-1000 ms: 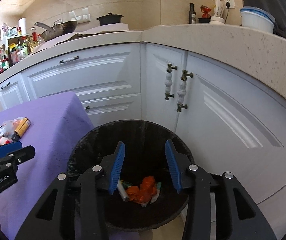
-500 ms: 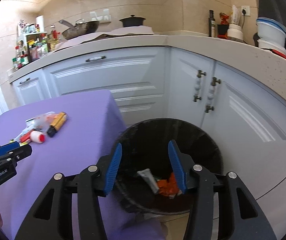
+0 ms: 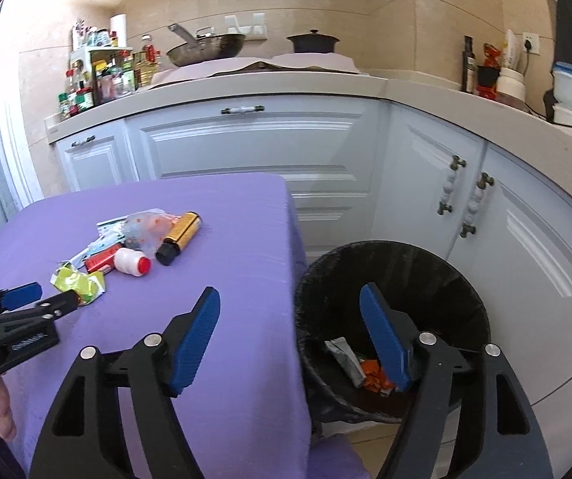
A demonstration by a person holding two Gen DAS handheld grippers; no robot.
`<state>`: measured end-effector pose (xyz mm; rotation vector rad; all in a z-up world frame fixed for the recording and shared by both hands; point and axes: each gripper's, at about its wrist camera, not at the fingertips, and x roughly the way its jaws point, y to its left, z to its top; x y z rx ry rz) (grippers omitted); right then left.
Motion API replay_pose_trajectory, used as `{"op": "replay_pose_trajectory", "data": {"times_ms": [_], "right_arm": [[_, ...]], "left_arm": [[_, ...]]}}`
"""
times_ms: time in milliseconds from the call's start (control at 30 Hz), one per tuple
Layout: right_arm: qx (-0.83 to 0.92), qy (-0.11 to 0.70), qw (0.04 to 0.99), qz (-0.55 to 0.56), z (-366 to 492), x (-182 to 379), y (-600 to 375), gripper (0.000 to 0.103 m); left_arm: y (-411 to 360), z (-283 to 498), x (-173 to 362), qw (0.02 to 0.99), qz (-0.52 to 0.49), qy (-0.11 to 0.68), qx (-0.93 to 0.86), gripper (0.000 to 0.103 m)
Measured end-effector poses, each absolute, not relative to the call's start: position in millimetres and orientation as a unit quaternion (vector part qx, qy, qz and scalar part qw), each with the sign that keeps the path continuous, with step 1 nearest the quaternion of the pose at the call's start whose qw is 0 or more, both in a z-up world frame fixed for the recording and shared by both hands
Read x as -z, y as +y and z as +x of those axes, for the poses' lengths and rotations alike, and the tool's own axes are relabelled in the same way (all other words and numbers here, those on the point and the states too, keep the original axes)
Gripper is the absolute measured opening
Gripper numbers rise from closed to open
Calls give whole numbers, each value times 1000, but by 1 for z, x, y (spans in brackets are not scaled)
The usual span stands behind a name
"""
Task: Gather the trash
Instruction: 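Move back to the table and grasp the yellow-green wrapper with the left gripper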
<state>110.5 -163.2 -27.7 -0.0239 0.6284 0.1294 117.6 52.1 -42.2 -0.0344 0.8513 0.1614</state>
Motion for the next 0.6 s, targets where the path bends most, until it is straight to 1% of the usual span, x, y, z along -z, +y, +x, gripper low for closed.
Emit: {"op": "replay_pose_trajectory", "data": {"times_ms": [267,333,367,467,533,600], "right_arm": [[-80,310,947,-26,118,27,-142,73],[-84,311,946,-27,120,28,-139,73],[-85,312,946,-27,121,28,-137,73],[-92,314,945,-27,125,28,-131,73],[-97,315,944,-30,127,29,-126,73],[-101,316,943,-32,128,29,-122,73]], "left_arm": [[61,138,49,903,-33,422,-66,65],[60,140,50,904,-31,422,-59,48],[60,140,50,905,-29,422,-56,48],[61,138,48,908,-27,415,-52,40],[62,135,46,910,-28,410,-51,30],[63,133,44,912,-29,405,-48,23]]}}
